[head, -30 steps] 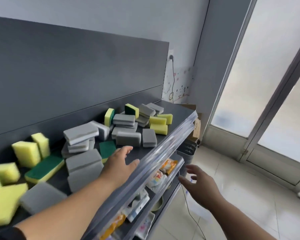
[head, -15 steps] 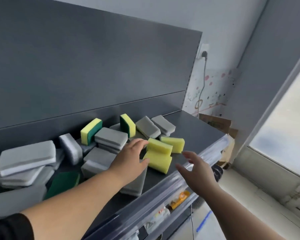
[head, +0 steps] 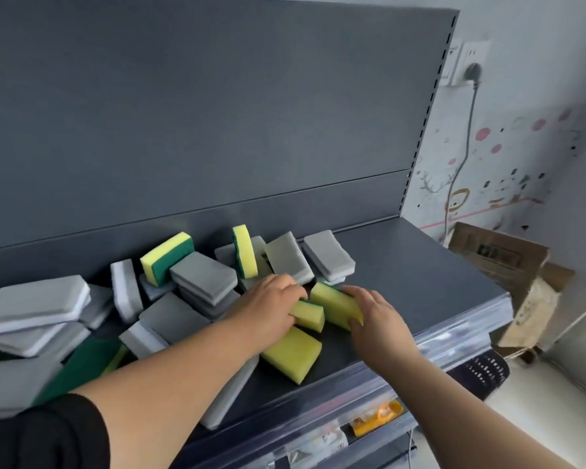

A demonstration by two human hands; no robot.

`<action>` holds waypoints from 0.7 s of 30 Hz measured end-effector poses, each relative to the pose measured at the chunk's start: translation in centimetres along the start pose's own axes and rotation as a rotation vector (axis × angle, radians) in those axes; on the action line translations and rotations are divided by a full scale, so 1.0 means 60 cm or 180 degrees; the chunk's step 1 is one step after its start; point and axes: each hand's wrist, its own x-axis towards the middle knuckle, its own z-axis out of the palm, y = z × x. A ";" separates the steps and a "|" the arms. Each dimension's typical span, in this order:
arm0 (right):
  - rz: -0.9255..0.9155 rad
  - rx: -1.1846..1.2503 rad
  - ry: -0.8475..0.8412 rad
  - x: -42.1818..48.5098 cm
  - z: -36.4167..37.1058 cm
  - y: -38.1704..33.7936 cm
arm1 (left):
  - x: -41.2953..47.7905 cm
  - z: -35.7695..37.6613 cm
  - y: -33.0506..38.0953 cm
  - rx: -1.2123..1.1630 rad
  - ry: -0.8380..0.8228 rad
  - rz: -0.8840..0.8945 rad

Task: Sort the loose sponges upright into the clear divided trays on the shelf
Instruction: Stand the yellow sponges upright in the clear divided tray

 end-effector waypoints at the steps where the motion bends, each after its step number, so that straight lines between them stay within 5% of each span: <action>1: 0.0061 0.0140 0.0129 -0.004 -0.005 -0.001 | -0.004 -0.006 -0.001 -0.0072 0.0100 -0.0009; 8: 0.0522 0.1760 0.0830 -0.039 -0.042 -0.109 | -0.121 -0.086 -0.034 -0.1070 0.1252 -0.0538; 13: 0.0065 0.2811 -0.0360 -0.105 0.035 -0.306 | -0.312 -0.138 -0.112 -0.2107 0.1666 -0.1500; 21: -0.0659 0.2742 -0.1999 -0.343 0.250 -0.678 | -0.817 -0.188 -0.260 -0.2552 0.2094 -0.2747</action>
